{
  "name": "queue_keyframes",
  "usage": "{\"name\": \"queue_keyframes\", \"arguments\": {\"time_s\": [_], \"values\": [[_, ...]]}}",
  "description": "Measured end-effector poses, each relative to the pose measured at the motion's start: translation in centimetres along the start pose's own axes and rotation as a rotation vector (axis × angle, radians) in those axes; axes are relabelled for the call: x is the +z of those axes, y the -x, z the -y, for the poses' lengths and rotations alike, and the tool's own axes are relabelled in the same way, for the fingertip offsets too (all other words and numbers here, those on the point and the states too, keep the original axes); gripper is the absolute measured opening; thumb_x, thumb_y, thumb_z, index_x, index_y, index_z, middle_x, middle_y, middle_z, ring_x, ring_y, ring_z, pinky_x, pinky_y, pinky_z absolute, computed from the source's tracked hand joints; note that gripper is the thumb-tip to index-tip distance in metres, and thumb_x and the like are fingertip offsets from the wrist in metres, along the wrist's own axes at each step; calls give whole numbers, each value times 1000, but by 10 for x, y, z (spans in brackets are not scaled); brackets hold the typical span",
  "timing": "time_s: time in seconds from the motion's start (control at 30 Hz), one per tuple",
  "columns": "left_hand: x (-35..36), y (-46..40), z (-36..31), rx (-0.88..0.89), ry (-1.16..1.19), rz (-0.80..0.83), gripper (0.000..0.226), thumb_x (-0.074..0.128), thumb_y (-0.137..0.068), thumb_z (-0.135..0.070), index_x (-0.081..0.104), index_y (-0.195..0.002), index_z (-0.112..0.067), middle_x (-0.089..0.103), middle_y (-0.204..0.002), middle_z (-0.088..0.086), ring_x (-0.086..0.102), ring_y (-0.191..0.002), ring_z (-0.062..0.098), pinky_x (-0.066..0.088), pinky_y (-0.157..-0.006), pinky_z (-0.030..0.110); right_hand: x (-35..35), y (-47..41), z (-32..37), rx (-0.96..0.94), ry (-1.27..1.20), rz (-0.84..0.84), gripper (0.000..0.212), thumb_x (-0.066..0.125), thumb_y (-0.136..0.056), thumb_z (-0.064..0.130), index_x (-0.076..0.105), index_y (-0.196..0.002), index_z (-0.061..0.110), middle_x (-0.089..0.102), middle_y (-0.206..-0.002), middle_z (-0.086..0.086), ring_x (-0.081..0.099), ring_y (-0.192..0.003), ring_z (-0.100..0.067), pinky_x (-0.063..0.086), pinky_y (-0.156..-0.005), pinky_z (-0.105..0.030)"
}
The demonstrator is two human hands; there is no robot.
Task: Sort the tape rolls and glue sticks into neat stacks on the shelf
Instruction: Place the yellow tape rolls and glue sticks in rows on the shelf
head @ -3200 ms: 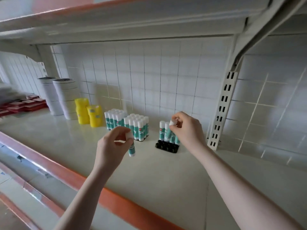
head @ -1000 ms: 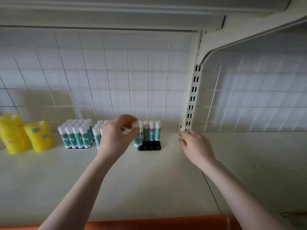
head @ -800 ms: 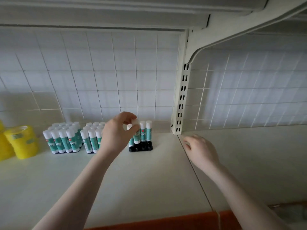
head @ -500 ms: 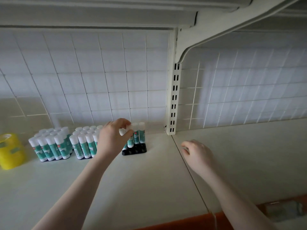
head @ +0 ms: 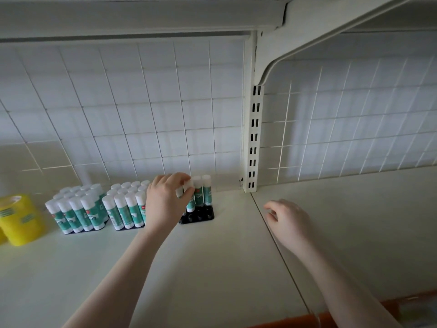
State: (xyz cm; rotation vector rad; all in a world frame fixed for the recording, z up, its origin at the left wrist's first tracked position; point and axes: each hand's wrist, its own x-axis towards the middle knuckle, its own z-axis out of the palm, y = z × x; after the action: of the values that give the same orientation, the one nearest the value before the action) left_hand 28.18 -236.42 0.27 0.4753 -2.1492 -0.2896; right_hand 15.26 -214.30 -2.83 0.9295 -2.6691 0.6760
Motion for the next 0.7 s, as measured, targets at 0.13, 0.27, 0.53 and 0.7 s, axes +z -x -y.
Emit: {"name": "queue_keyframes", "arguments": {"time_s": [0.13,0.27,0.53,0.7], "values": [[0,0,4,15,-16,-13,13,66,-72,-22,71,-81,-13,67,-76,1,58,-75,29,44,-67,34,0,0,0,-9,2,6,24,49,-90,15,64,-109,16,64,-104,-4,55,-100,-24,41,-79,-30],[0,0,6,52,-21,-20,13,66,-72,-23,72,-78,-13,68,-76,1,58,-72,29,45,-66,33,0,0,-2,-19,10,1,25,48,-91,17,63,-111,17,64,-105,-3,54,-102,-23,40,-79,-29],[6,6,12,121,-15,-21,11,67,-77,-20,73,-81,-13,71,-87,-2,60,-83,28,49,-70,38,2,1,-3,-28,5,7,26,48,-91,18,62,-113,20,62,-106,-2,53,-103,-22,41,-80,-29],[6,9,9,117,-45,-40,10,67,-75,-18,73,-80,-12,72,-87,-2,62,-90,29,47,-73,39,2,2,-3,-33,25,0,26,47,-91,19,62,-113,19,62,-108,-2,53,-104,-23,40,-81,-29]]}}
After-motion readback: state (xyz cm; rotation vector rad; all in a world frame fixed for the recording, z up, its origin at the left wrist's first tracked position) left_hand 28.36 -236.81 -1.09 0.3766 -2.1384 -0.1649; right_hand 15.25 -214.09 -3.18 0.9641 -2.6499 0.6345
